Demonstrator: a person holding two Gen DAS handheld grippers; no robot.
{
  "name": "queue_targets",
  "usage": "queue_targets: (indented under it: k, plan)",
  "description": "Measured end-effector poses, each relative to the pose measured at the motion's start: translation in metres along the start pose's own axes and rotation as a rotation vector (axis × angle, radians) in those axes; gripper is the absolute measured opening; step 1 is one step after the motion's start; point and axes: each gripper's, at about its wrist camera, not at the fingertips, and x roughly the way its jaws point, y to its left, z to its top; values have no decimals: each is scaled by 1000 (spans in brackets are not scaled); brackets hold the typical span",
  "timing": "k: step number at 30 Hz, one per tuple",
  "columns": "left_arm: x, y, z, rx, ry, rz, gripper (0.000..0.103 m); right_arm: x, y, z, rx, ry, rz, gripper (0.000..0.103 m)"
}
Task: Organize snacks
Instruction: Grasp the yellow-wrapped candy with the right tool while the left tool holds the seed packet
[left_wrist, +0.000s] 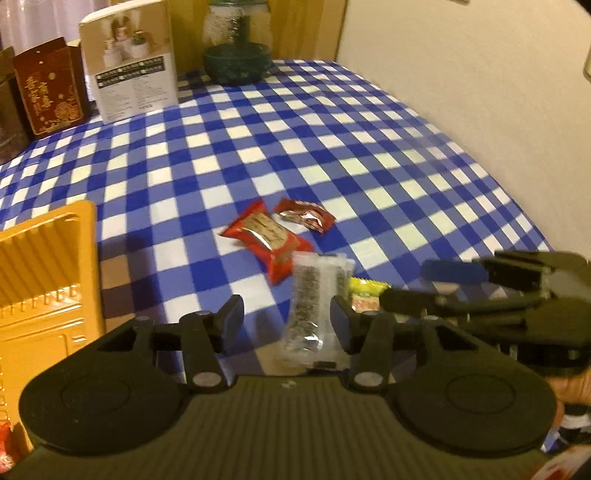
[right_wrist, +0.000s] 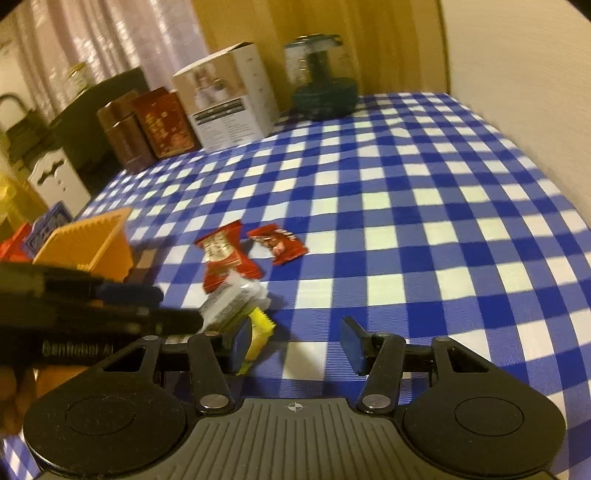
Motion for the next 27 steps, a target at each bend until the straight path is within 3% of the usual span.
queue_targets:
  k: [13, 14, 15, 27]
  plan:
    - [-16, 23, 2, -35, -22, 19, 50, 31, 33, -3, -130, 49, -58, 54]
    - [-15, 23, 2, -37, -21, 18, 50, 30, 34, -4, -140, 43, -64, 47]
    - [-15, 24, 2, -37, -18, 16, 50, 29, 33, -4, -140, 41, -59, 32]
    - [-4, -3, 0, 43, -2, -41, 52, -3, -12, -7, -32, 7, -159, 25]
